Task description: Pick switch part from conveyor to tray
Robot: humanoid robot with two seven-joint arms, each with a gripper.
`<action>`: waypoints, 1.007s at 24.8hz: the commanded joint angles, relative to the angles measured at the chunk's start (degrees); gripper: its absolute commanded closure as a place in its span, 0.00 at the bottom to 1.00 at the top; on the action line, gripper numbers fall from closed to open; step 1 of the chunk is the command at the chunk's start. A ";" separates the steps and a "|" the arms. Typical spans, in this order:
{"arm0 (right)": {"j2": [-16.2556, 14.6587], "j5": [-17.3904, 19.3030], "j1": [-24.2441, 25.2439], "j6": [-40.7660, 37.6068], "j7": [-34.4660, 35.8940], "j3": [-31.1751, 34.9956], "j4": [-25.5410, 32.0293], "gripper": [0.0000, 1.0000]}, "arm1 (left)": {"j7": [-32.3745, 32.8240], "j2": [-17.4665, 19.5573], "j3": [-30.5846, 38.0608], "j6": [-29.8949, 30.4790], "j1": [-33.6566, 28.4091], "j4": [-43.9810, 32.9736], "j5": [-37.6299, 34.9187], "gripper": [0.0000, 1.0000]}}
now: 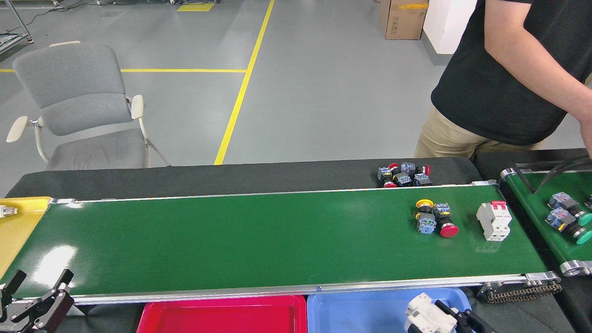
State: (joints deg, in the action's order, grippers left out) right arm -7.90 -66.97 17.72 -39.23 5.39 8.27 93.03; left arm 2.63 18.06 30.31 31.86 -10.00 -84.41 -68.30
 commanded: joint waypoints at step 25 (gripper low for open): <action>7.64 -12.04 -23.52 36.33 -7.33 -12.67 -11.99 0.00 | -5.09 -2.07 0.10 -5.58 -2.92 -1.99 -6.85 0.00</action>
State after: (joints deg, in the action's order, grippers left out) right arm -0.27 -78.95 -4.70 -3.38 -1.89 -3.87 81.13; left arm -1.78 15.85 30.24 27.17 -13.08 -85.92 -74.94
